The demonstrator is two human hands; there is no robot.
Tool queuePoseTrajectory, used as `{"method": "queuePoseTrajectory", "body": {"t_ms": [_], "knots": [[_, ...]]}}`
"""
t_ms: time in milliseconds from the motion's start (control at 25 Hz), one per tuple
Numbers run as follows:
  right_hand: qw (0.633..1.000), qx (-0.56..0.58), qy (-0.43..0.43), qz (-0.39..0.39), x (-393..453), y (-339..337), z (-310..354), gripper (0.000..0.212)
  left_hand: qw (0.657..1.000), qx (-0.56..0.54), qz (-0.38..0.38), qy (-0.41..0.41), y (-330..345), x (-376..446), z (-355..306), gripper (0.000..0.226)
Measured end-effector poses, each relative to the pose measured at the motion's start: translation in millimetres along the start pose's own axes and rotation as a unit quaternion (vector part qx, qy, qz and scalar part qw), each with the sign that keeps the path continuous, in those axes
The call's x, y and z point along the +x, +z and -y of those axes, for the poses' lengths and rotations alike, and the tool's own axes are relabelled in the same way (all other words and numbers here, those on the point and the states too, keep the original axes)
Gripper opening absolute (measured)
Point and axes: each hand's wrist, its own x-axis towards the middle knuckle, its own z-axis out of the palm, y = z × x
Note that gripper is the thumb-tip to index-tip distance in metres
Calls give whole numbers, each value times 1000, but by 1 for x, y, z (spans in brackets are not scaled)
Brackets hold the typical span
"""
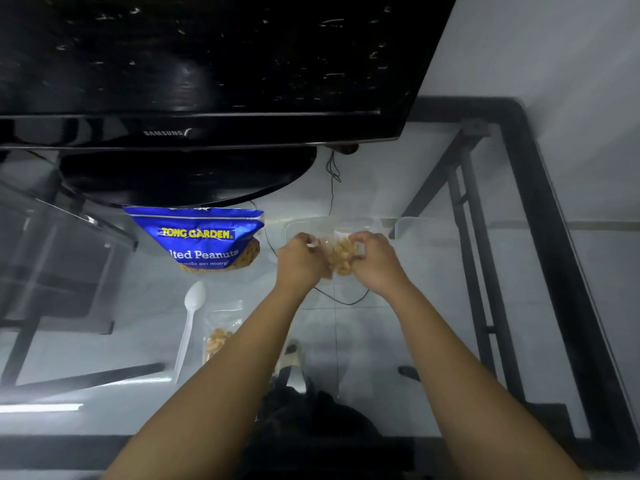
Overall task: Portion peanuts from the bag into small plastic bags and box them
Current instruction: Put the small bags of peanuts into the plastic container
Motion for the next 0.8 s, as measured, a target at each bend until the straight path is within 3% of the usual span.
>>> {"method": "queuePoseTrajectory", "body": {"t_ms": [240, 440, 520, 680, 720, 800], "knots": [[992, -128, -13, -6, -2, 6, 2, 49, 963, 201, -110, 138, 3, -4, 15, 22], [981, -190, -28, -38, -8, 8, 1, 34, 991, 53, -79, 94, 2, -6, 17, 33], [980, -193, -32, -43, -11, 10, -1, 33, 985, 115, -63, 112, 0, -5, 18, 31], [971, -212, -66, -90, -21, 6, 1, 35, 887, 355, -125, 266, -7, -15, 23, 19], [970, -201, -83, -112, -26, 6, 3, 35, 876, 350, -150, 295, -9, -18, 29, 16], [969, -152, -127, -149, -43, 10, 7, 30, 906, 223, -163, 321, -15, -32, 49, 11]]}}
